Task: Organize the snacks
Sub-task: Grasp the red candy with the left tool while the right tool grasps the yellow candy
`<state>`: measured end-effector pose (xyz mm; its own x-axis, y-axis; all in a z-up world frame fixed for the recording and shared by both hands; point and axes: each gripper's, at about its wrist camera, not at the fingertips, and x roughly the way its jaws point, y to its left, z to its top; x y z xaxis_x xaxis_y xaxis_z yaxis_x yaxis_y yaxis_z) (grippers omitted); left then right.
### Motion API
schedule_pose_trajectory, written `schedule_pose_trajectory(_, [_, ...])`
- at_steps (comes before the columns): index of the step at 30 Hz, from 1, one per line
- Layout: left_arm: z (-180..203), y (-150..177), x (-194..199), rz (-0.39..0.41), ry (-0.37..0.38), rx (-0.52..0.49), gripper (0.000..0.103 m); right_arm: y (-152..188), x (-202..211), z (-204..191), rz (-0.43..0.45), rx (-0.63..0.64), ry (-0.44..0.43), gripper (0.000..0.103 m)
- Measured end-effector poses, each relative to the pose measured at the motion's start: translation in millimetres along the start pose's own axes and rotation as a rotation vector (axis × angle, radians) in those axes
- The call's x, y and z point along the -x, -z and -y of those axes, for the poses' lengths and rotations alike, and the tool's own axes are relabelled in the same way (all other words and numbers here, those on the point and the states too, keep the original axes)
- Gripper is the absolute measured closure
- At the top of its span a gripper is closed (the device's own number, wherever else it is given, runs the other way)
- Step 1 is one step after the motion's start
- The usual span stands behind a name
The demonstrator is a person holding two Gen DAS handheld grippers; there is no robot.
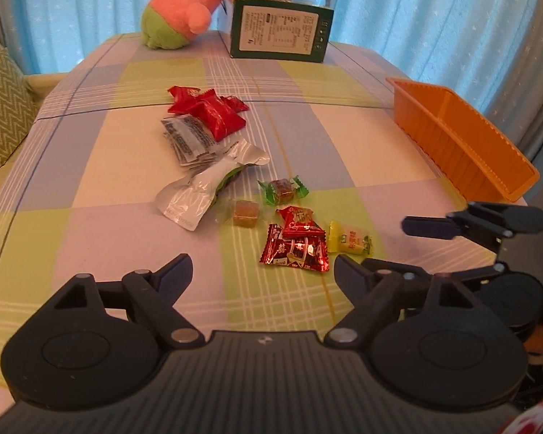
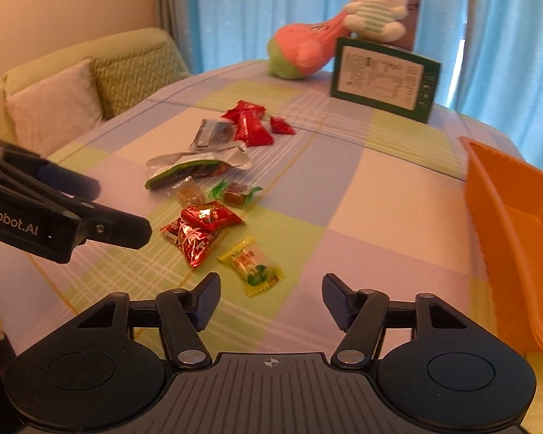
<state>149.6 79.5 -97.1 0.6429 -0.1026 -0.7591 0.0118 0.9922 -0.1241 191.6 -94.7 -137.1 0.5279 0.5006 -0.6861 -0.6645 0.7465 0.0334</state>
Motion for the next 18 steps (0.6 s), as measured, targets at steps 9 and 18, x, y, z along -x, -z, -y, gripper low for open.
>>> schedule_pose_trajectory(9, [-6.0,-1.4,-23.7,-0.013,0.052,-0.137,0.021,-9.7,-18.8,4.3,0.037,0.002,-0.028,0.071])
schedule_pose_trajectory(18, [8.3,-3.4,-43.9,-0.021,0.081,-0.277,0.035,-11.5,-4.4,22.7,0.032,-0.142,0.022,0.081])
